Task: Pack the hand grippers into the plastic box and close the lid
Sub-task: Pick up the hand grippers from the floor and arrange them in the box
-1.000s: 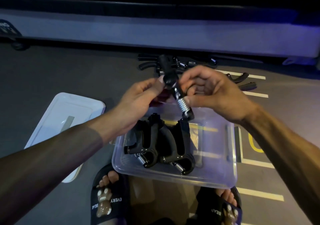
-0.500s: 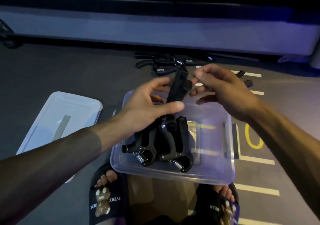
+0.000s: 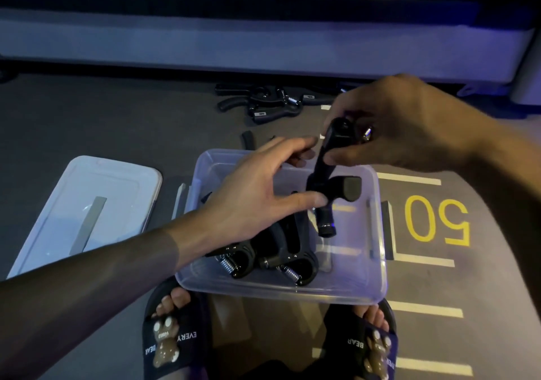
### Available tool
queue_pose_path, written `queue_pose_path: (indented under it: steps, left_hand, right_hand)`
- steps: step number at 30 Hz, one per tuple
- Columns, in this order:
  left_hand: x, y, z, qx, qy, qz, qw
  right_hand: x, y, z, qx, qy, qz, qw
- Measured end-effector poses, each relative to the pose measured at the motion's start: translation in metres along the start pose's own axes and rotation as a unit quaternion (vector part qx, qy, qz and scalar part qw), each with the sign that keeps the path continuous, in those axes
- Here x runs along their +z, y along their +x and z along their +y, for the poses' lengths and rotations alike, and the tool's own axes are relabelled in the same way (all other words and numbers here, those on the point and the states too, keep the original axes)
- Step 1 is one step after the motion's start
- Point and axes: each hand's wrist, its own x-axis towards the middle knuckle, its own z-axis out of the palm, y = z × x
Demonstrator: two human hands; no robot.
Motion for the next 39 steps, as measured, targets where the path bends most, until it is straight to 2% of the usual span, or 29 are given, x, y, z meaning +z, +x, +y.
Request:
queue_pose_path:
  steps: [3, 6, 10, 15, 21, 33, 39]
  left_hand:
    - [-0.009, -0.003, -0.018, -0.001, 0.072, 0.026, 0.997]
    - [-0.016, -0.01, -0.039, -0.009, 0.142, 0.044, 0.989]
    - [-0.018, -0.02, -0.066, 0.031, 0.24, 0.03, 0.97]
    - [-0.021, -0.028, -0.087, 0.063, 0.31, 0.027, 0.948]
    - [-0.022, -0.029, -0.09, 0.061, 0.323, 0.02, 0.944]
    - [-0.021, -0.029, -0.087, 0.054, 0.327, 0.025, 0.943]
    - [-0.021, -0.03, -0.086, 0.049, 0.326, 0.022, 0.944]
  right_hand:
    - [0.011, -0.002, 0.009, 0.025, -0.112, -0.044, 0.992]
    - [0.048, -0.003, 0.026, 0.054, -0.105, -0.118, 0.986]
    - [0.107, -0.003, 0.046, 0.053, -0.124, -0.187, 0.973]
    - [0.141, -0.013, 0.06, 0.03, -0.064, -0.218, 0.974]
    - [0.134, -0.016, 0.055, 0.045, -0.016, -0.265, 0.963]
    - [0.13, -0.015, 0.048, 0.084, 0.086, -0.274, 0.954]
    - [0.13, -0.015, 0.055, 0.101, 0.095, -0.295, 0.945]
